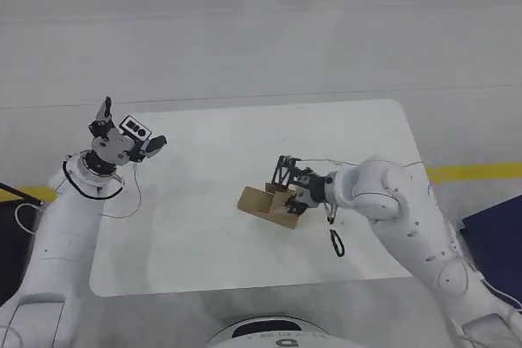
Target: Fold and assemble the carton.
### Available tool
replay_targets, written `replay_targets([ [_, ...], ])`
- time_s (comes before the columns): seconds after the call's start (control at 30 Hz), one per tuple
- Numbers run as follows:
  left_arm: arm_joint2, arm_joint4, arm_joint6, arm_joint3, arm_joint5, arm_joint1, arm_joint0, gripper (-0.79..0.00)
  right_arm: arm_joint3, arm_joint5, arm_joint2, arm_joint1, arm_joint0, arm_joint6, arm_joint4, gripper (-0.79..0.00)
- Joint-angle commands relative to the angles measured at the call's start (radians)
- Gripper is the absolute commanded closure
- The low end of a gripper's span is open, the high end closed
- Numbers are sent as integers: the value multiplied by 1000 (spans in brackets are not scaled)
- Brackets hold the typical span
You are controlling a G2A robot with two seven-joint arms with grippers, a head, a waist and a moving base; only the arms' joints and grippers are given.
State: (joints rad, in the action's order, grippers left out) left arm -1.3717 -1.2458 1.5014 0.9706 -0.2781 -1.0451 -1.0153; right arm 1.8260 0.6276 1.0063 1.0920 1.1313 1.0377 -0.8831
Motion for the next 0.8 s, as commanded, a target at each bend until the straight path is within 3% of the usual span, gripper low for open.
replay_targets([
  [0.0,3,0,1,-7,1,-1,1,-785,-6,3,-44,5,-29,36,-29,-785],
  [0.1,3,0,1,-7,1,-1,1,-785,-36,-34,-84,15,-72,40,-65,-785],
  [0.2,3,0,1,-7,1,-1,1,-785,-78,-232,-98,33,-107,-39,-149,-785],
  [0.27,3,0,1,-7,1,-1,1,-785,-86,-293,-132,44,-116,-71,-183,-785],
  [0.37,3,0,1,-7,1,-1,1,-785,-117,-321,-194,62,-150,-7,-199,-785],
  [0.47,3,0,1,-7,1,-1,1,-785,-182,-335,-246,86,-200,81,-95,-785],
  [0.5,3,0,1,-7,1,-1,1,-785,-212,-343,-258,95,-215,101,-54,-767],
  [0.6,3,0,1,-7,1,-1,1,-785,-289,-348,-295,116,-270,115,-33,-573],
  [0.67,3,0,1,-7,1,-1,1,-785,-321,-347,-319,127,-294,114,-37,-499],
  [0.77,3,0,1,-7,1,-1,1,-785,-351,-340,-348,143,-323,116,-34,-456],
])
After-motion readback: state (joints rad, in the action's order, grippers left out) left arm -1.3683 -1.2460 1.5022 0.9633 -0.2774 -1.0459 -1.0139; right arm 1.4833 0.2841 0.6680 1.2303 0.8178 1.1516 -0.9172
